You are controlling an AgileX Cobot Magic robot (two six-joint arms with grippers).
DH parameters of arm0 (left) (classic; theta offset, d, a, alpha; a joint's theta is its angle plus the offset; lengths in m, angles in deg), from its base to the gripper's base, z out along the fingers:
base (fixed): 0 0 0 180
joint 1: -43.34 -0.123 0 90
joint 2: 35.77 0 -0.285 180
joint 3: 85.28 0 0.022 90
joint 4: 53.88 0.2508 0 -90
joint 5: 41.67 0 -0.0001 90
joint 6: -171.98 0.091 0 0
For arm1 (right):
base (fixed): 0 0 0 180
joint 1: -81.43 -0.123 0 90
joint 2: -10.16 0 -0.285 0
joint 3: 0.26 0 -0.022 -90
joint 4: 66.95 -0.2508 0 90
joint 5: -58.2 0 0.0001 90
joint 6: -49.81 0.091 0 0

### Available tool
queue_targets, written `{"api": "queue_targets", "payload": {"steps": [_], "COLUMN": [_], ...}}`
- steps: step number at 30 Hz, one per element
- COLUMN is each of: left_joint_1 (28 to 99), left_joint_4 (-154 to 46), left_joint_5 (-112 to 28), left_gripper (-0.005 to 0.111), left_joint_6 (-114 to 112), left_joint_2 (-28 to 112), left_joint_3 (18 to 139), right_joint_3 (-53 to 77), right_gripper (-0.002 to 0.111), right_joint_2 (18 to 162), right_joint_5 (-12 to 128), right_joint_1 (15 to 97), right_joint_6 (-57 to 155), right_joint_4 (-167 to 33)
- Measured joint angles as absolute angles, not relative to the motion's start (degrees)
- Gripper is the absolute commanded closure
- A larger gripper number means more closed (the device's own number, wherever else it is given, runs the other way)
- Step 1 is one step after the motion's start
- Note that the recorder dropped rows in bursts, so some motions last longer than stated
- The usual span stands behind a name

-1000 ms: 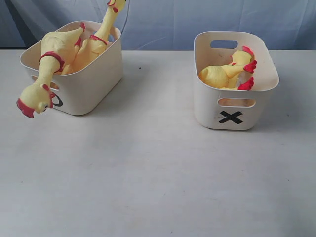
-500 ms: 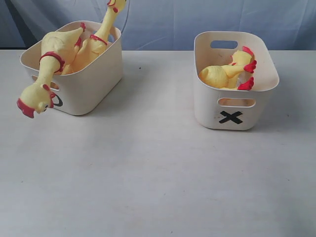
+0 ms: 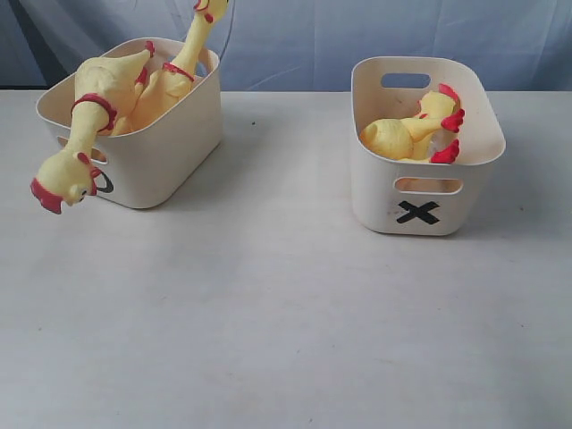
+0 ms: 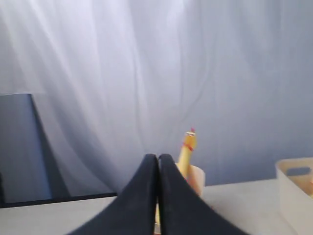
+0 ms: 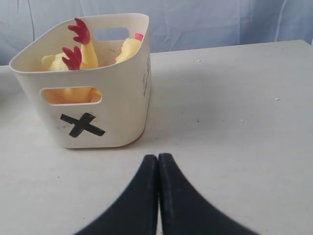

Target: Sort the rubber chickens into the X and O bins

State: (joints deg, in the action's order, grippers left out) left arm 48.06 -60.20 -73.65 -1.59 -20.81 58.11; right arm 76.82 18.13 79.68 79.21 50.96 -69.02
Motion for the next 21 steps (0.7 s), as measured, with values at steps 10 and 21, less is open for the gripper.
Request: {"api": "queue_targets", "payload": {"steps": [10, 21], "left_joint_1": [34.48, 34.55], "left_joint_4": [-61.74, -56.13], "left_joint_5": [-65.99, -52.5], "left_gripper": [0.106, 0.106], "left_joint_6": [-1.59, -1.59], "left_joint_2": [-27.47, -27.68], "left_joint_3": [39.66, 20.59], "right_joint_3": [76.82, 76.82], "right_gripper": [0.108, 0.108], "right_joint_2": [18.13, 18.13], "right_joint_5": [79.68, 79.68], "right_joint_1": [79.21, 79.21], "right_joint_6": [50.96, 50.96], "right_joint_4": [-69.02, -69.02]}}
